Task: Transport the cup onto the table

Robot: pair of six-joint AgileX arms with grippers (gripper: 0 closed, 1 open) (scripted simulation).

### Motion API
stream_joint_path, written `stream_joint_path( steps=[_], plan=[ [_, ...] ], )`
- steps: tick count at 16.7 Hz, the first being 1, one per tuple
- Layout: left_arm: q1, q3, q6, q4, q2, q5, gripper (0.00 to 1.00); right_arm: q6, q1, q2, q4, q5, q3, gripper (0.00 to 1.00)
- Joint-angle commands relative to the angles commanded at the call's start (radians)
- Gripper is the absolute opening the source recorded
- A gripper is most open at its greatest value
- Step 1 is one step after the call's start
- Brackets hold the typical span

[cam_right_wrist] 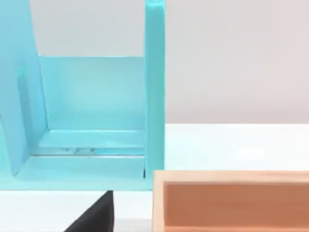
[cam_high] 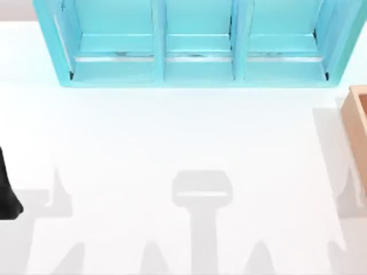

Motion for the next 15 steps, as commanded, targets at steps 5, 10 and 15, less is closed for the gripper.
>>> stream_joint_path(
  steps=[5,10,15],
  plan=[
    [0.000,0.000,0.000,0.000,0.000,0.000,1.00,-0.023,-0.025,0.065,-0.062,0.000,0.063,1.00],
    [0.000,0.000,0.000,0.000,0.000,0.000,1.00,-0.117,-0.122,0.378,-0.333,0.000,0.342,1.00],
    [0.000,0.000,0.000,0.000,0.000,0.000,1.00,-0.241,-0.250,0.858,-0.694,0.000,0.719,1.00]
  ],
)
